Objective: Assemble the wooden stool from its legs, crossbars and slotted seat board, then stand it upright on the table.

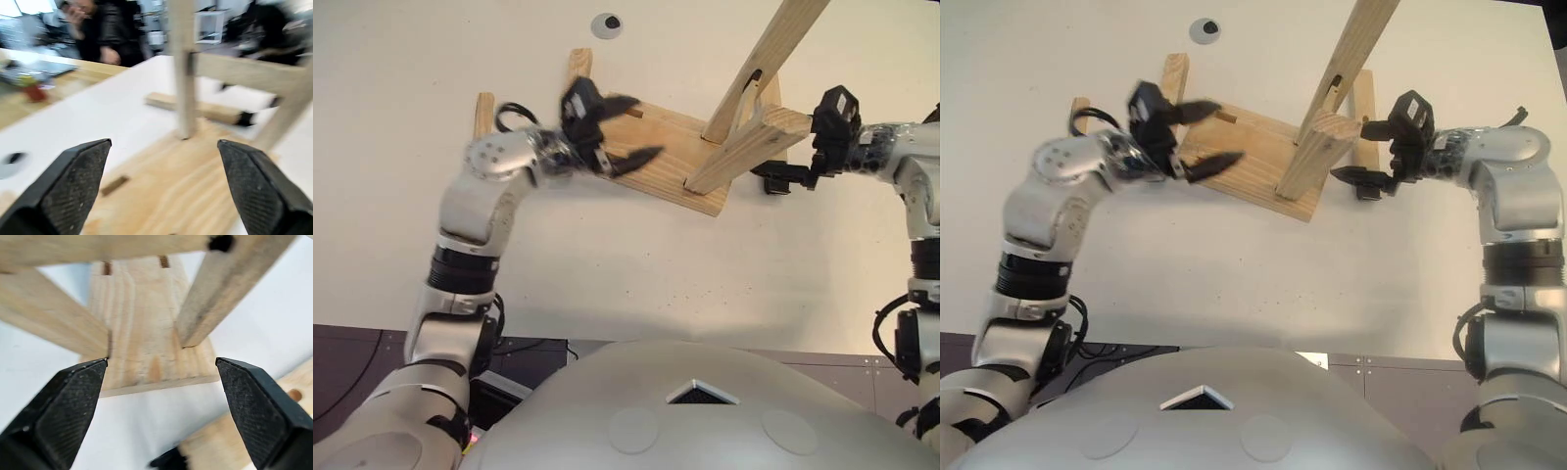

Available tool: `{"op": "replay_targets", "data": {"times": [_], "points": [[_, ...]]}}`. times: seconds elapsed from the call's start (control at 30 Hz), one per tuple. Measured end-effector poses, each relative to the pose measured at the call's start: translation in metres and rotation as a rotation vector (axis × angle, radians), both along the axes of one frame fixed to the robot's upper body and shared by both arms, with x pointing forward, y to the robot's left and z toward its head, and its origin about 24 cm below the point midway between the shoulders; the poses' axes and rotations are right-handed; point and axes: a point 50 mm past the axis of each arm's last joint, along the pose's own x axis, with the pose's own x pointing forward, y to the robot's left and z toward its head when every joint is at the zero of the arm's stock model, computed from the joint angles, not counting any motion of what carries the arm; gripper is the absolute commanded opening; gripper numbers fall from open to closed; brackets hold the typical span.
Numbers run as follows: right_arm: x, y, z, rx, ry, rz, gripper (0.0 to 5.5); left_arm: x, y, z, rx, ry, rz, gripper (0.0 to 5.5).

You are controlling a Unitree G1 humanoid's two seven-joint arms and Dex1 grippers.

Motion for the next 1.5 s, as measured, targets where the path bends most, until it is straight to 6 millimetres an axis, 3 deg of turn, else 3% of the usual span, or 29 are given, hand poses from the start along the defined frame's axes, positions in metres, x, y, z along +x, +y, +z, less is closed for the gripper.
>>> {"op": "replay_targets", "data": {"times": [0.03, 0.1, 0.23, 0.37, 0.47, 0.6, 0.77, 0.87, 0.9, 1.0, 1.03, 1.1, 1.17, 1.27, 1.33, 1.5], "points": [[-0.016, 0.009, -0.003, 0.036, 0.058, 0.054, 4.1, 0.017, 0.007, 0.002, 0.097, -0.101, 0.068, 4.0], [-0.032, 0.017, -0.017, 0.05, 0.145, 0.051, 4.1, 0.027, 0.009, -0.007, 0.235, -0.196, 0.096, 4.0], [-0.057, 0.045, -0.044, 0.103, 0.312, 0.048, 4.1, 0.023, 0.007, -0.052, 0.511, -0.3, -0.014, 4.0], [-0.07, 0.054, -0.063, 0.119, 0.444, -0.006, 4.1, 0.024, 0.004, -0.058, 0.639, -0.424, -0.141, 4.0], [-0.065, 0.06, -0.069, 0.135, 0.425, -0.049, 4.1, 0.02, 0.013, -0.057, 0.644, -0.351, -0.18, 4.0], [-0.051, 0.055, -0.071, 0.136, 0.365, -0.158, 4.1, -0.004, 0.019, -0.055, 0.564, -0.188, -0.238, 4.0], [-0.03, 0.05, -0.071, 0.128, 0.268, -0.307, 4.1, -0.042, 0.006, -0.055, 0.409, 0.014, -0.344, 4.0], [-0.021, 0.054, -0.073, 0.152, 0.221, -0.373, 4.1, -0.058, -0.025, -0.046, 0.146, 0.122, -0.361, 4.0], [-0.021, 0.054, -0.072, 0.151, 0.221, -0.369, 4.1, -0.051, -0.03, -0.032, 0.077, 0.084, -0.315, 4.0], [-0.023, 0.05, -0.07, 0.121, 0.21, -0.351, 4.1, -0.025, -0.018, 0.003, 0.058, -0.04, -0.169, 4.0], [-0.025, 0.045, -0.066, 0.1, 0.198, -0.329, 4.1, -0.012, -0.009, 0.019, 0.083, -0.114, -0.1, 4.0], [-0.03, 0.043, -0.06, 0.08, 0.182, -0.277, 4.1, 0.005, 0.008, 0.029, 0.18, -0.196, -0.023, 4.0], [-0.036, 0.047, -0.056, 0.049, 0.162, -0.197, 4.1, 0.011, 0.028, 0.025, 0.349, -0.259, 0.017, 4.0], [-0.043, 0.054, -0.058, 0.014, 0.158, -0.126, 4.1, 0.006, 0.053, -0.006, 0.679, -0.356, -0.048, 4.0], [-0.044, 0.056, -0.061, -0.027, 0.14, -0.107, 4.1, -0.003, 0.051, -0.027, 0.782, -0.398, -0.149, 4.0], [-0.037, 0.07, -0.07, -0.022, 0.107, -0.1, 4.1, -0.017, 0.034, -0.042, 0.776, -0.46, -0.299, 4.0]]}}
